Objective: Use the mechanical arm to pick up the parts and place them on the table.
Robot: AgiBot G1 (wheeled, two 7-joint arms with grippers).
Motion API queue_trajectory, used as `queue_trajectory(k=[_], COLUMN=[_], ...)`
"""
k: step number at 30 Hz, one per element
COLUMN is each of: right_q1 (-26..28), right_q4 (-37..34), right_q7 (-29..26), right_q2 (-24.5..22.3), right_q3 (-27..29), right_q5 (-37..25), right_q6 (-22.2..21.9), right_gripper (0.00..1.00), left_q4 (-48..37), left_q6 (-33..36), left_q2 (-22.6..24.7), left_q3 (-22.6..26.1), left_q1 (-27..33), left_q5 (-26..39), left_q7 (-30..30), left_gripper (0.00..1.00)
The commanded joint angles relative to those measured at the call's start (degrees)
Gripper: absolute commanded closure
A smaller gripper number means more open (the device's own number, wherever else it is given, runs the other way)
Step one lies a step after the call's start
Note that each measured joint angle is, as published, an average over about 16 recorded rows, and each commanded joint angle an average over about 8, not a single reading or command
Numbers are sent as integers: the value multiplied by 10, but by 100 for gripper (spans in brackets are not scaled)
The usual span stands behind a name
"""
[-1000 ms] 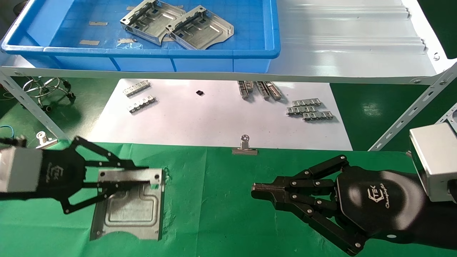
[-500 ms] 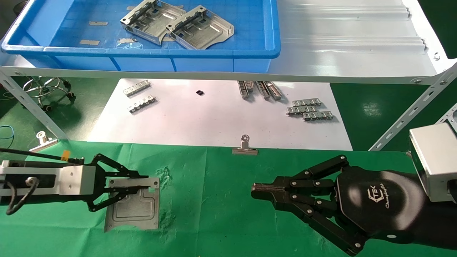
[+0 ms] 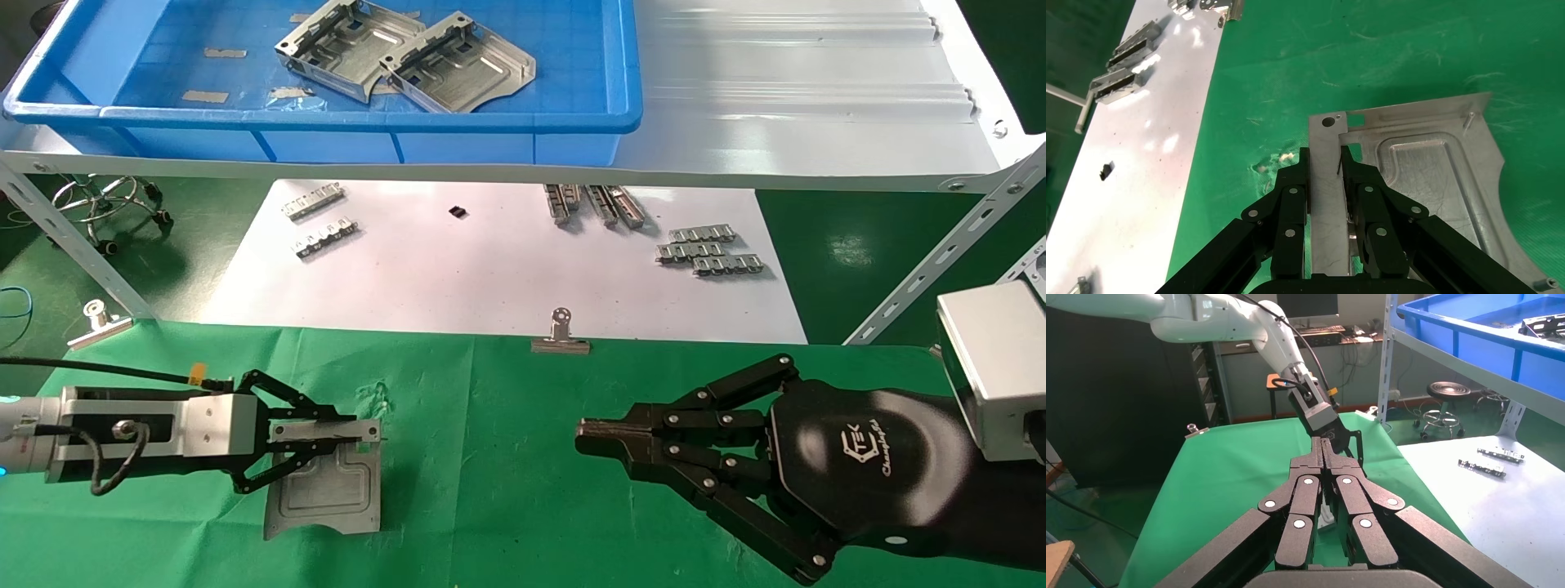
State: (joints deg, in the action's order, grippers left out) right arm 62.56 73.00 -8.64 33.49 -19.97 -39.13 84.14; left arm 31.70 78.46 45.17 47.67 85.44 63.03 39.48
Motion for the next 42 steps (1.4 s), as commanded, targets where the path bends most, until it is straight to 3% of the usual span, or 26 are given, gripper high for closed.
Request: queue_trajectory(k=[1, 6, 7, 17, 24, 25, 32, 33, 42], right_q1=[0, 0, 0, 0, 0, 0, 0, 0, 0], right_q4=[0, 0, 0, 0, 0, 0, 0, 0, 0], right_q7=[0, 0, 0, 0, 0, 0, 0, 0, 0], right_q2=[0, 0, 0, 0, 0, 0, 0, 0, 0], right_q3=[0, 0, 0, 0, 0, 0, 0, 0, 0], right_q5=[0, 0, 0, 0, 0, 0, 0, 0, 0], right_q6=[0, 0, 0, 0, 0, 0, 0, 0, 0], right_gripper=[100, 100, 100, 100, 100, 95, 7, 0, 0], left_q4=[-8, -15, -16, -24, -19, -17, 6, 11, 74], left_q6=[-8, -19, -20, -14, 28, 38, 71, 69, 66], left_q2=[5, 13, 14, 19, 2, -2, -18, -19, -30], left_q3=[0, -1, -2, -6, -9, -9, -19, -24, -70], left_q1=[-3, -7, -8, -5, 10, 13, 9, 5, -34], left_q5=[0, 3, 3, -2, -15, -19, -35, -36, -63], left_q7=[3, 28, 33, 58, 29, 16, -61, -67, -134], left_gripper=[69, 8, 0, 0, 0, 0, 0, 0, 0])
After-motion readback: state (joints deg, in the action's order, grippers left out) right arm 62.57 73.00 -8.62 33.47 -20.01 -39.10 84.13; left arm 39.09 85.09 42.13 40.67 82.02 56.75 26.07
